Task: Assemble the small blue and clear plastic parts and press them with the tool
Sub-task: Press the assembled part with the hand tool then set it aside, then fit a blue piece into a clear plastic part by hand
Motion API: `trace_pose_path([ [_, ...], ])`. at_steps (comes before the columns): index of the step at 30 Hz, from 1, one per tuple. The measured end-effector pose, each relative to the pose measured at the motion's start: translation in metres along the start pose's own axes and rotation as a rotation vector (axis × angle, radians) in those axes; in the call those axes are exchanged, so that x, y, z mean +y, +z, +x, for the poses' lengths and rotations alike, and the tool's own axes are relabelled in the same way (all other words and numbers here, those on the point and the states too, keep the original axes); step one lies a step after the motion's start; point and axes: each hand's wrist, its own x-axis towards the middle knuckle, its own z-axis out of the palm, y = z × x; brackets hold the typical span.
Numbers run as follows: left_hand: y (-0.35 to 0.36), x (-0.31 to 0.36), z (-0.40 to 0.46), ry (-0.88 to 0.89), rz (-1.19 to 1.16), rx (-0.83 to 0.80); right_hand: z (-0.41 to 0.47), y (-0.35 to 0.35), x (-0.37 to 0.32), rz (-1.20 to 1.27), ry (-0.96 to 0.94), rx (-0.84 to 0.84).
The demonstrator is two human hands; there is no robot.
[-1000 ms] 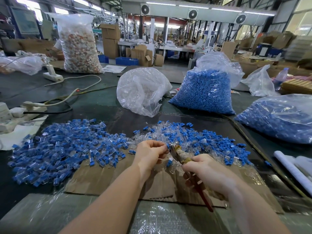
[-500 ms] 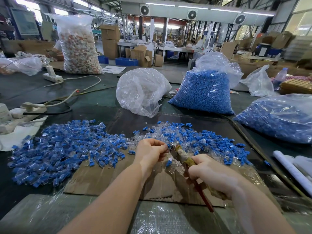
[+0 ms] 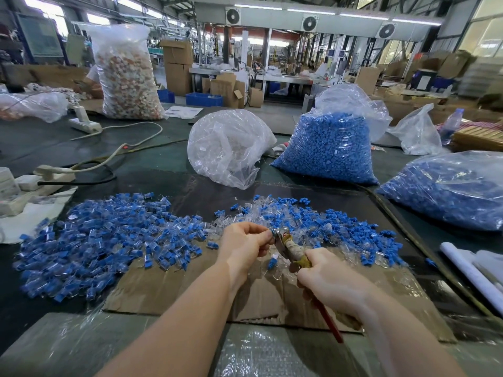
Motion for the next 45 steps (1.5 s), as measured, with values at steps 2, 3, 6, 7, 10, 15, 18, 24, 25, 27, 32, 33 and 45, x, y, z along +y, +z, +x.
trace_pose_path([
  [2,0.000,0.000,0.000,0.008,0.006,0.009,0.002,0.003,0.001,0.095,-0.006,-0.002],
  [3,-0.001,-0.001,0.000,0.014,0.015,0.022,0.002,0.004,0.002,0.149,-0.019,0.005],
  [6,-0.014,-0.001,0.002,0.090,0.150,0.128,0.003,0.006,0.009,0.203,-0.050,0.141],
  [7,-0.024,-0.001,0.004,0.151,0.280,0.194,0.004,0.005,0.014,0.181,-0.034,0.193],
  [10,-0.065,0.004,0.011,0.305,0.725,0.411,0.006,0.001,0.035,-0.062,0.065,0.344],
  [15,-0.116,0.002,0.026,0.303,1.145,0.553,0.007,-0.002,0.058,-0.408,0.209,0.442],
  [18,-0.106,-0.002,0.024,0.393,1.209,0.538,0.008,0.004,0.064,-0.494,0.242,0.459],
  [24,-0.044,-0.012,0.005,0.522,0.948,-0.010,0.008,0.008,0.064,-0.571,0.298,0.431],
  [25,-0.035,-0.015,0.003,0.502,0.941,-0.083,0.007,0.008,0.063,-0.579,0.303,0.433],
  [27,-0.019,-0.021,0.000,0.485,0.920,-0.144,0.006,0.008,0.060,-0.607,0.292,0.488],
  [32,0.000,-0.027,-0.004,0.485,0.854,-0.173,0.007,0.014,0.050,-0.557,0.083,0.705],
  [33,0.002,-0.029,-0.004,0.475,0.857,-0.196,0.008,0.016,0.048,-0.540,0.048,0.715],
  [45,-0.005,-0.040,-0.008,0.420,0.600,-0.065,0.023,0.041,0.029,-0.381,-0.179,0.627],
])
